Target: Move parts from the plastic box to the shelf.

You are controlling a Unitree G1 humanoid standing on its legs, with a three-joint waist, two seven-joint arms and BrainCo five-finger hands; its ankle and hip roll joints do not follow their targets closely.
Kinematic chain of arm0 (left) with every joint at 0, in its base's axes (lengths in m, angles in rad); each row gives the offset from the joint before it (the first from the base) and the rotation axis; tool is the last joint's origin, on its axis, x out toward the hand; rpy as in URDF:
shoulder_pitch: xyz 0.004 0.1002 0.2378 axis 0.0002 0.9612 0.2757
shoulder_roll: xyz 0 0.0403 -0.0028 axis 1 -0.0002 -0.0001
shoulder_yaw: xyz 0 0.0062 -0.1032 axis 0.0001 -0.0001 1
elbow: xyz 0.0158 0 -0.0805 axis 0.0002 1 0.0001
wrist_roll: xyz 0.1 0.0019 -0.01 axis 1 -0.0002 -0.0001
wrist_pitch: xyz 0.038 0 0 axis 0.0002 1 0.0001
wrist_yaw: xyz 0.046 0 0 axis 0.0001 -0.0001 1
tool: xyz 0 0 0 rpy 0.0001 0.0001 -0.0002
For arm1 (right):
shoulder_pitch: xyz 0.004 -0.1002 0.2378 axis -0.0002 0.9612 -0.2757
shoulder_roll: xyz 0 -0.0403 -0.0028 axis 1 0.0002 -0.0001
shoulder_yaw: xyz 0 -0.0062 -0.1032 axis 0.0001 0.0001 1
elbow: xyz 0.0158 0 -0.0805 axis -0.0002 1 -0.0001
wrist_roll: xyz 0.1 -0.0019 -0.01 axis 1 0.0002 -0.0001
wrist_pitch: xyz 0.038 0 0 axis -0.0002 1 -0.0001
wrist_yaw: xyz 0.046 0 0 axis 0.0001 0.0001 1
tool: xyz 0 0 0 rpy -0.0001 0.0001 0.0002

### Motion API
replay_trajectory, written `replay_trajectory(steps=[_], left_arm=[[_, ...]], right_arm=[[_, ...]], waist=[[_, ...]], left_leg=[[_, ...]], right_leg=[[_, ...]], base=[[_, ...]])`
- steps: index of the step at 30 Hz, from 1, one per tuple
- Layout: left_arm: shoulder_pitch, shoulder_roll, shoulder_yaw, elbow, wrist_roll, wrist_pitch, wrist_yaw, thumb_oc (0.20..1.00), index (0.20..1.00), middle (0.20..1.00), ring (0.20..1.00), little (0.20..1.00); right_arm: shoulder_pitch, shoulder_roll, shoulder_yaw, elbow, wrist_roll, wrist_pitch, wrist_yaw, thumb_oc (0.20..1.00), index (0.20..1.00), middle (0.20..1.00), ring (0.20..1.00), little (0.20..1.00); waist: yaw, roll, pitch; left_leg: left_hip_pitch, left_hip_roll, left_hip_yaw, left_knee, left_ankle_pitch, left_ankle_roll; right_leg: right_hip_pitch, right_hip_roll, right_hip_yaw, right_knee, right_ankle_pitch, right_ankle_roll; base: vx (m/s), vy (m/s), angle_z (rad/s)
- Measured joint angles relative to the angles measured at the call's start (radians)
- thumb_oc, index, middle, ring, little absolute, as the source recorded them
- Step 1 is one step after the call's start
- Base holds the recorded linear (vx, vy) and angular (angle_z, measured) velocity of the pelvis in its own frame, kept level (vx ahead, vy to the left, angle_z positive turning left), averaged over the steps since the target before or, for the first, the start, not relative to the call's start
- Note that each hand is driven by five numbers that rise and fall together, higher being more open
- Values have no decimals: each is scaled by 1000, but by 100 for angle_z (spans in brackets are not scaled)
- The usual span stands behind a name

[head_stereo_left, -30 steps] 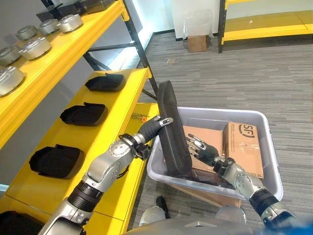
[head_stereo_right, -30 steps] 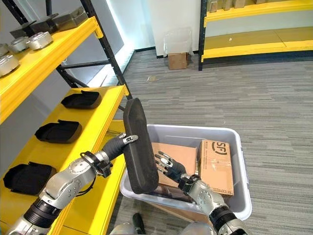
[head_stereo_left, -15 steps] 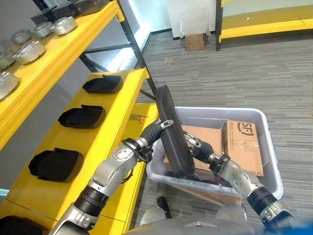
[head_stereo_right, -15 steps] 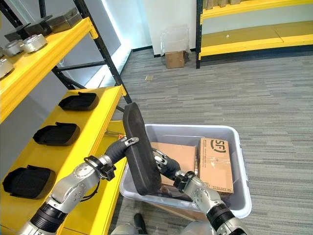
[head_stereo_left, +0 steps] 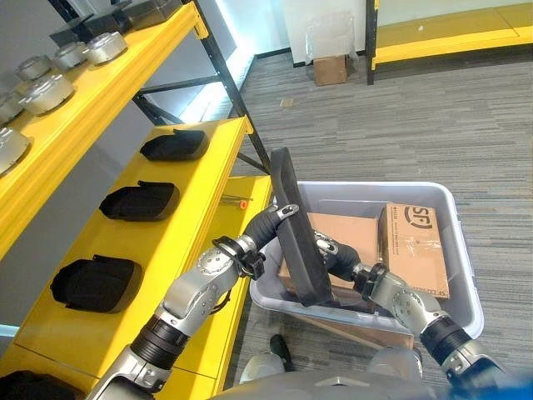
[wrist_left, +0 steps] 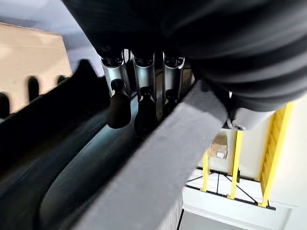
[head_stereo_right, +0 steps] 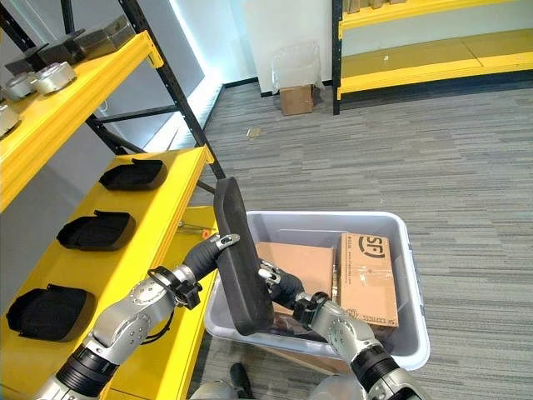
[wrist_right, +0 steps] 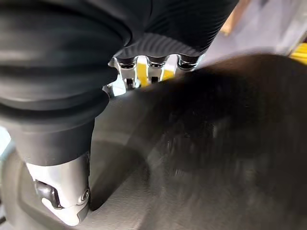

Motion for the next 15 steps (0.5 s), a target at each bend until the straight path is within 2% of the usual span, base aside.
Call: replay_trajectory(steps=[2, 9, 10, 11, 12, 13, 14, 15], left_arm=[[1, 1, 2, 1, 3, -25, 0, 200, 200, 200, 200, 200], [2, 2, 3, 7, 2, -30, 34, 200, 200, 200, 200, 200], [3, 2, 7, 7, 2, -33, 46, 200, 200, 200, 200, 200], [8, 1, 23, 7, 2, -44, 60, 200, 200, 200, 200, 200], [15, -1, 29, 7, 2, -53, 67, 200, 200, 200, 200, 200], [37, -8, 52, 18, 1, -75, 78, 200, 200, 200, 200, 200], [47, -6, 54, 25, 1, -95, 81, 200, 200, 200, 200, 200], [47, -3, 56, 33, 1, -106, 82, 200, 200, 200, 200, 200]], right_arm=[[0, -1, 22, -44, 4, 38, -38, 1000, 1000, 1000, 1000, 1000], [-11, 0, 42, -49, 25, 71, -54, 1000, 1000, 1000, 1000, 1000], [-22, 1, 47, -49, 40, 83, -63, 1000, 1000, 1000, 1000, 1000], [-40, 6, 56, -49, 62, 93, -79, 1000, 1000, 1000, 1000, 1000], [-48, 9, 58, -49, 66, 98, -85, 1000, 1000, 1000, 1000, 1000], [-88, 12, 87, -42, 80, 123, -119, 1000, 1000, 1000, 1000, 1000], [-98, 15, 95, -41, 84, 131, -130, 1000, 1000, 1000, 1000, 1000], [-107, 17, 108, -42, 86, 138, -138, 1000, 1000, 1000, 1000, 1000]], waist=[[3, -2, 1], [10, -1, 4], [15, 0, 5], [37, -3, 6], [54, 2, 8], [79, -20, 17], [93, -21, 15], [104, -38, 25]], left_leg=[[0, 0, 0, 1, 0, 0], [0, 2, -9, 18, 4, -6], [0, 6, -20, 18, 11, -15], [-1, 21, -28, 17, 31, -28], [-3, 30, -34, 16, 53, -26], [-23, 37, -71, 2, 174, -14], [-39, 34, -84, -27, 286, -5], [-51, 30, -106, -44, 379, 86]], right_leg=[[-2, -1, 0, 7, -3, -3], [-15, -16, -2, 79, -41, -7], [-29, -18, -2, 122, -60, -22], [-64, -18, -9, 199, -114, -48], [-72, -12, -15, 230, -133, -61], [-107, -16, -16, 286, -182, -98], [-113, -21, -22, 284, -186, -121], [-116, -32, -35, 280, -183, -153]], base=[[-19, -75, 1], [5, -94, 4], [-3, -91, 11], [-9, -65, 13], [-46, -81, 13], [-60, -43, 23], [-100, -75, 23], [-140, -89, 20]])
